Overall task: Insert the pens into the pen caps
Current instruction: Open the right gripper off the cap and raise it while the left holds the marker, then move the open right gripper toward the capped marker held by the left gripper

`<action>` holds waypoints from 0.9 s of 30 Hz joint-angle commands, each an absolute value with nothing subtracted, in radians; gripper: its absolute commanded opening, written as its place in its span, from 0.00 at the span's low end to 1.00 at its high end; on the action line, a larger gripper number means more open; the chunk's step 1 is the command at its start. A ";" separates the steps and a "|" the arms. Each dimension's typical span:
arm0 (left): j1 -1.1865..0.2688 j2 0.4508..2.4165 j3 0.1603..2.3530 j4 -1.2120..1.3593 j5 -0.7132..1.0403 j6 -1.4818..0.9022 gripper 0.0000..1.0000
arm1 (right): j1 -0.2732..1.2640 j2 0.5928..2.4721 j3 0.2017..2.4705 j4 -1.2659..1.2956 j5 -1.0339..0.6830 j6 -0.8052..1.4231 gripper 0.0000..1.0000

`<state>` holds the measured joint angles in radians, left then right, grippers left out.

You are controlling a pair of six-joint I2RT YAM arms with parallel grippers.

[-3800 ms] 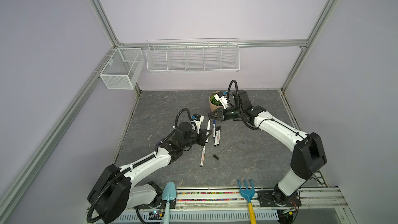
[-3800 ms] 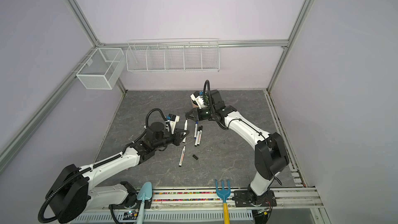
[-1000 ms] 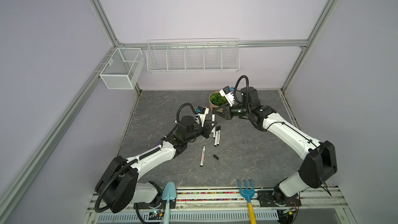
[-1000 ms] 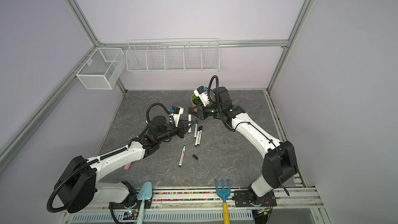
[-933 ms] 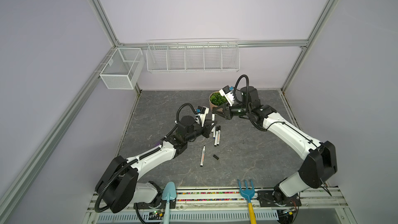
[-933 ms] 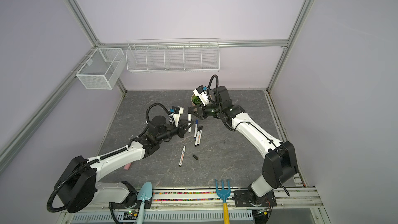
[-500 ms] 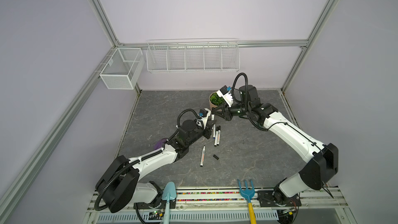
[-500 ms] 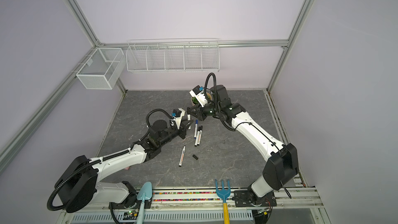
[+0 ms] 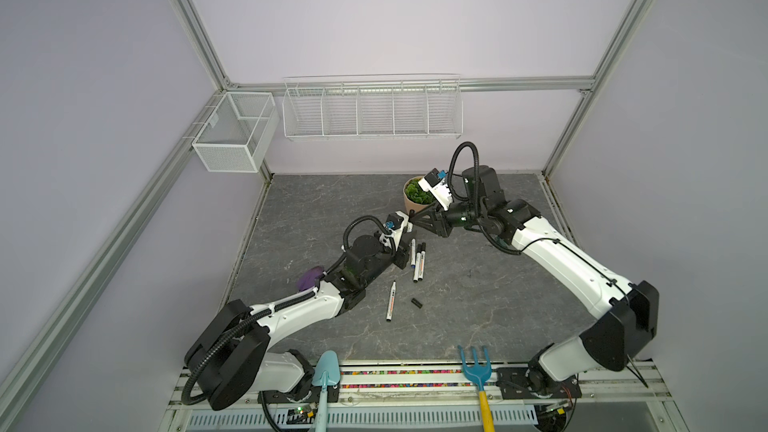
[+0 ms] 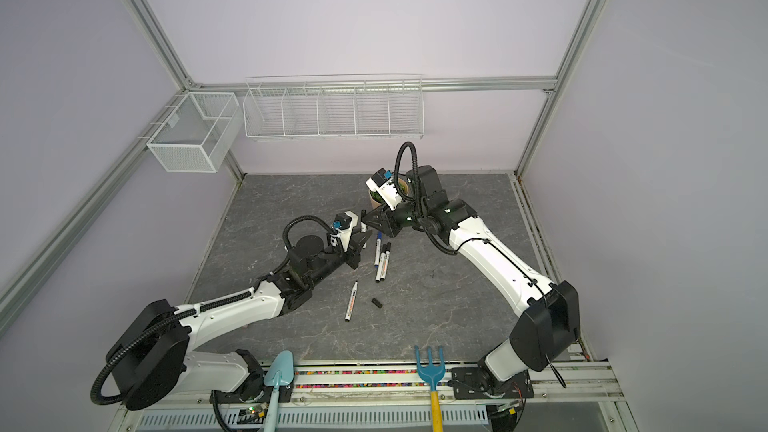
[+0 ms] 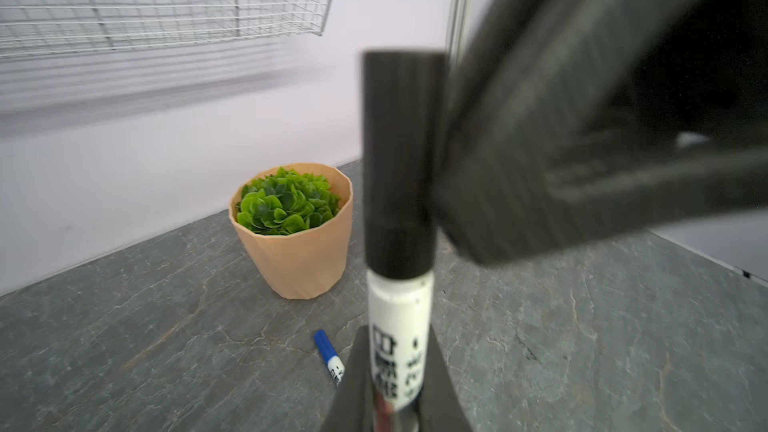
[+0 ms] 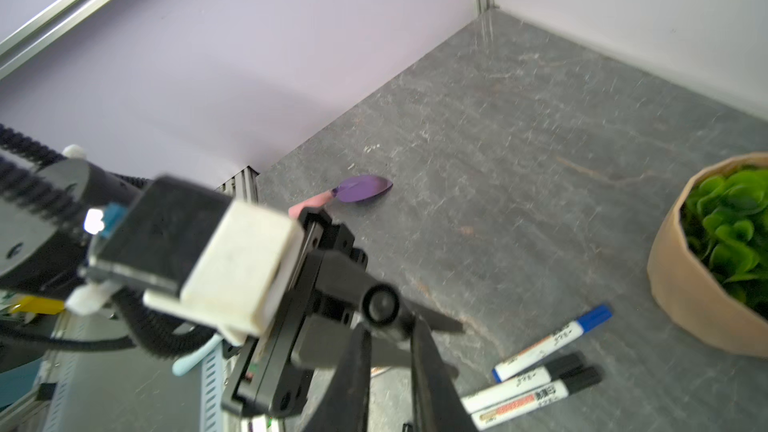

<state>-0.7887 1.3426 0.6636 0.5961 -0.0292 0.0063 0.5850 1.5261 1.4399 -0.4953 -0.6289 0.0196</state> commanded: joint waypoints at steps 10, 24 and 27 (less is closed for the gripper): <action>-0.784 1.320 0.658 0.704 -0.014 0.017 0.00 | 0.582 1.466 1.435 -0.550 -0.618 0.087 0.33; -0.824 1.356 0.637 0.662 0.098 -0.080 0.00 | 0.592 1.509 1.536 -0.408 -0.527 0.173 0.40; -0.825 1.356 0.634 0.677 0.092 -0.093 0.00 | 0.600 1.531 1.551 -0.410 -0.532 0.174 0.40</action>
<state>-0.8227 1.3457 0.6453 0.6537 0.0799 -0.0711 0.5873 1.5013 1.5303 -0.4301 -0.5343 0.1619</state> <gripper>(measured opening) 0.107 0.399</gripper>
